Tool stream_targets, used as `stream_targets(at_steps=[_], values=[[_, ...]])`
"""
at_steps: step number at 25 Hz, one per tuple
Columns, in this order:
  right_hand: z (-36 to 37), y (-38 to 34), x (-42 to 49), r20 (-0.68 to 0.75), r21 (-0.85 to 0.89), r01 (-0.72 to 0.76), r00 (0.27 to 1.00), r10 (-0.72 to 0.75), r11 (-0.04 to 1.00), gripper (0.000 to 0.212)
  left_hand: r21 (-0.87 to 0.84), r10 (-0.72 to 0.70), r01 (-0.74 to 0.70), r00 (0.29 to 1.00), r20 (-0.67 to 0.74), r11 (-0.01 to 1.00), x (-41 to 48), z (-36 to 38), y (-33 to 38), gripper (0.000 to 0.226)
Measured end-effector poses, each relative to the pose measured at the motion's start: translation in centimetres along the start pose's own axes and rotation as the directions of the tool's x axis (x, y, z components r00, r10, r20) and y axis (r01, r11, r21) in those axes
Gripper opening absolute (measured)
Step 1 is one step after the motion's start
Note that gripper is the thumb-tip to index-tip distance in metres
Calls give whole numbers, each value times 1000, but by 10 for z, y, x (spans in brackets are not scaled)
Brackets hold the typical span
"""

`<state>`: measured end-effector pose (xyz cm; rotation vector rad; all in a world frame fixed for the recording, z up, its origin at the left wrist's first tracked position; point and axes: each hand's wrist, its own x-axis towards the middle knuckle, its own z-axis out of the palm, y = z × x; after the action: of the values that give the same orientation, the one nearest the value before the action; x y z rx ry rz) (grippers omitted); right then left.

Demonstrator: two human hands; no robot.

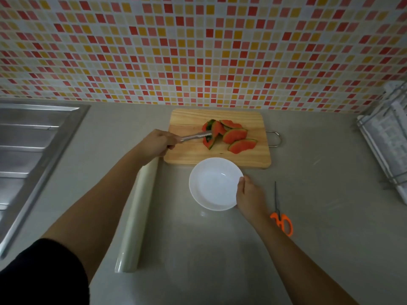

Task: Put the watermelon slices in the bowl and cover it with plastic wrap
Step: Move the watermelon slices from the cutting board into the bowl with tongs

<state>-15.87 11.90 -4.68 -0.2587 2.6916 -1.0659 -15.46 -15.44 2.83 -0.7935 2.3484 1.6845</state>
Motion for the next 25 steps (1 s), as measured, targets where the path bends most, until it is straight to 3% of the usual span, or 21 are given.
stream_targets(at_steps=[3,6,9,13,16,20,25], values=[[-1,1,-1,9,-9,-1,1000,1,1000,37,176,-29,-24,957,290,984,-33,-13,2,29],[-1,0,1,19,-21,-16,1000,17,1000,37,467,-35,-87,968,247,880,-50,2,5,34],[-1,-1,2,18,-33,-9,1000,10,999,38,754,-8,-171,974,228,635,-52,27,17,29],[0,0,0,21,-18,-9,1000,9,1000,39,856,-14,-169,979,201,488,-63,40,26,33],[0,0,1,7,-17,-21,1000,21,1000,39,842,118,-174,984,132,511,-69,19,35,31],[1,2,2,5,-9,-17,1000,17,1000,38,775,295,-93,947,-124,625,-48,6,36,31],[2,4,4,32,-12,0,999,1,1000,37,721,308,-60,926,-219,691,-22,65,-4,30]])
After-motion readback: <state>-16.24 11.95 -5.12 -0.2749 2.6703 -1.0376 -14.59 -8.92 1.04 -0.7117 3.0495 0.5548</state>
